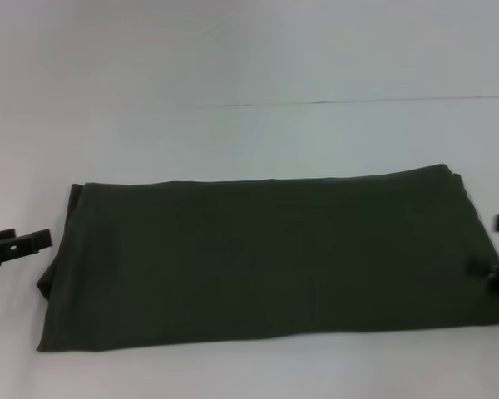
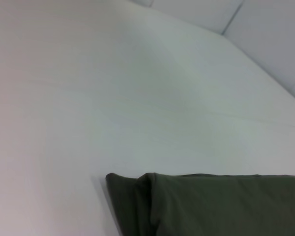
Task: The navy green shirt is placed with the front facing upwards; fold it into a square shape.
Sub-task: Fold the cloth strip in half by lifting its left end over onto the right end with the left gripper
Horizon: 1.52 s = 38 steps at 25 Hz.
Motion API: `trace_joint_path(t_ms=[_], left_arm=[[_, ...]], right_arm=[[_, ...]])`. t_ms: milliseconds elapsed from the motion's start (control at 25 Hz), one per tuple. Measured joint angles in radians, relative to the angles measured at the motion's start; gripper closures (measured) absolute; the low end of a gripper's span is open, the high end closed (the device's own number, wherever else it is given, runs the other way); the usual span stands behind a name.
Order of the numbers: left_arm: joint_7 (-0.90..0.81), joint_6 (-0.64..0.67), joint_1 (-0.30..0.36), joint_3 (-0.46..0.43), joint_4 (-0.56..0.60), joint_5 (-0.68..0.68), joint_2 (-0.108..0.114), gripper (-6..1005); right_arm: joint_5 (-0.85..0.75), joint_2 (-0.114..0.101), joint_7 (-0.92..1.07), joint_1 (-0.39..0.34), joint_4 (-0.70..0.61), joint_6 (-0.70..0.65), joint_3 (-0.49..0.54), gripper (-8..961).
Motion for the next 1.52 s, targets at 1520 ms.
trace_joint_path(t_ms=[1520], left_arm=[[-0.522, -0.113, -0.067, 0.259, 0.038, 0.183, 0.007, 124]], right_arm=[[-0.001, 0.016, -0.036, 0.045, 0.038, -0.018, -0.231, 29]])
